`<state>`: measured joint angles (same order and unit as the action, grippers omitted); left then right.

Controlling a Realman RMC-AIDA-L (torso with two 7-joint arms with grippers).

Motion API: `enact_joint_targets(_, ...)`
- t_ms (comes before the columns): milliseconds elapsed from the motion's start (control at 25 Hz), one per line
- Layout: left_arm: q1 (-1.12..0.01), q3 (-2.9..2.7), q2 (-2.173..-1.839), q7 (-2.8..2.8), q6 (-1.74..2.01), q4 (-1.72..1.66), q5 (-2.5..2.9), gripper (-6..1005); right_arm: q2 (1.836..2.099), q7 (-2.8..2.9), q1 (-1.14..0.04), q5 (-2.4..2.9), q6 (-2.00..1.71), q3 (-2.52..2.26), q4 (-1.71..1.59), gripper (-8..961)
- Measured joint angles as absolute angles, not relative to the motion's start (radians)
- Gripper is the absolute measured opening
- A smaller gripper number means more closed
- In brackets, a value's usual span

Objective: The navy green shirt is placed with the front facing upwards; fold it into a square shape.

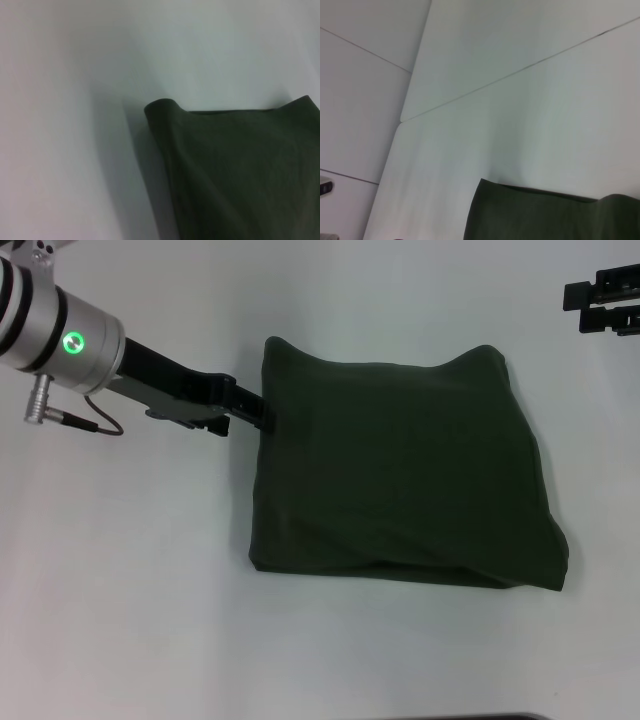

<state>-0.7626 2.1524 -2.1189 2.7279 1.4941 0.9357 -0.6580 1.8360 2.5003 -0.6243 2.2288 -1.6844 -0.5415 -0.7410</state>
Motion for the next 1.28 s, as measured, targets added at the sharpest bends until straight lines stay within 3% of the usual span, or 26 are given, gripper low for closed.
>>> enact_joint_targets(1280, -0.797, 2.142, -2.137, 2.724, 1.420, 0.772, -0.670, 650, 1.837, 2.501, -0.620, 2.228, -1.694, -0.539, -0.741, 597)
